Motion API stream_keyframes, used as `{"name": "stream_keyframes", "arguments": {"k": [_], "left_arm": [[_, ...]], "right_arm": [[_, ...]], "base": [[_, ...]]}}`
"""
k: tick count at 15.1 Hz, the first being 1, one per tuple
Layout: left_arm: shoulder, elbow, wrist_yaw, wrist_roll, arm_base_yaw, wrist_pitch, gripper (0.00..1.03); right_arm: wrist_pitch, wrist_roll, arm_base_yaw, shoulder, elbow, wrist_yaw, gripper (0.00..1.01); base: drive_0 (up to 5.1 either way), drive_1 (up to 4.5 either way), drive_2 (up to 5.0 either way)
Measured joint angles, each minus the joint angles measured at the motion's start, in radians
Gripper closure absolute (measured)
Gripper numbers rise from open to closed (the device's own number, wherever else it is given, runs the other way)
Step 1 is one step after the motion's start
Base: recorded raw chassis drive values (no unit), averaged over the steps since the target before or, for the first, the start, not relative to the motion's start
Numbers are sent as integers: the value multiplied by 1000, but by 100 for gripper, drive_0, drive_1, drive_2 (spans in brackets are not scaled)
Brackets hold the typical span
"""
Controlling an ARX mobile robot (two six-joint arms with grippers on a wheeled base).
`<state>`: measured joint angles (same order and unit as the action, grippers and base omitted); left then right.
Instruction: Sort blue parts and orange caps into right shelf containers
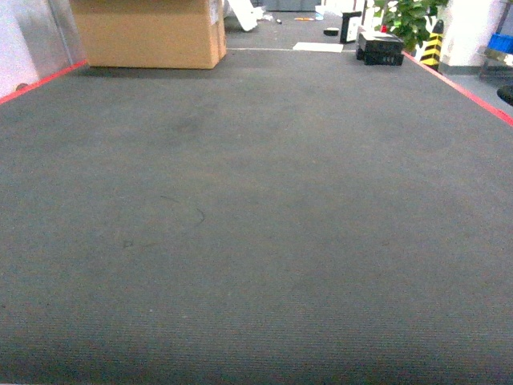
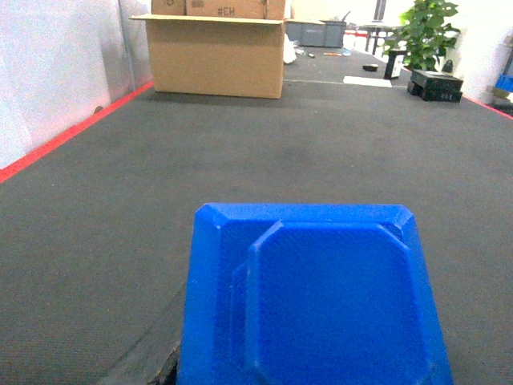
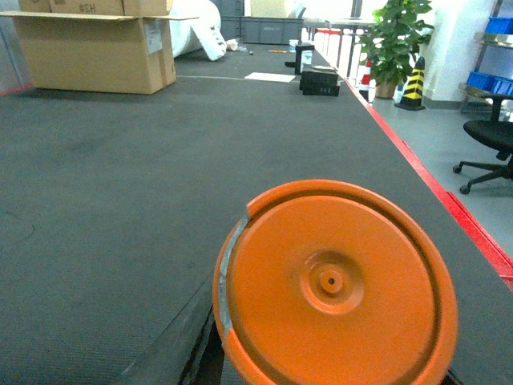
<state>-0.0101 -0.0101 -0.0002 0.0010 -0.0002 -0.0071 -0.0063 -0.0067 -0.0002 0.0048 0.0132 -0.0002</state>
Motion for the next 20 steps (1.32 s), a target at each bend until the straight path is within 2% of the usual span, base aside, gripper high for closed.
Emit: {"name": "stream_keyframes", "arguments": {"k": [20], "left_arm": [[0, 0, 0, 0, 0, 0, 59]], "right_arm": [[0, 0, 0, 0, 0, 0, 57]], "base": [[-146, -146, -146]]}}
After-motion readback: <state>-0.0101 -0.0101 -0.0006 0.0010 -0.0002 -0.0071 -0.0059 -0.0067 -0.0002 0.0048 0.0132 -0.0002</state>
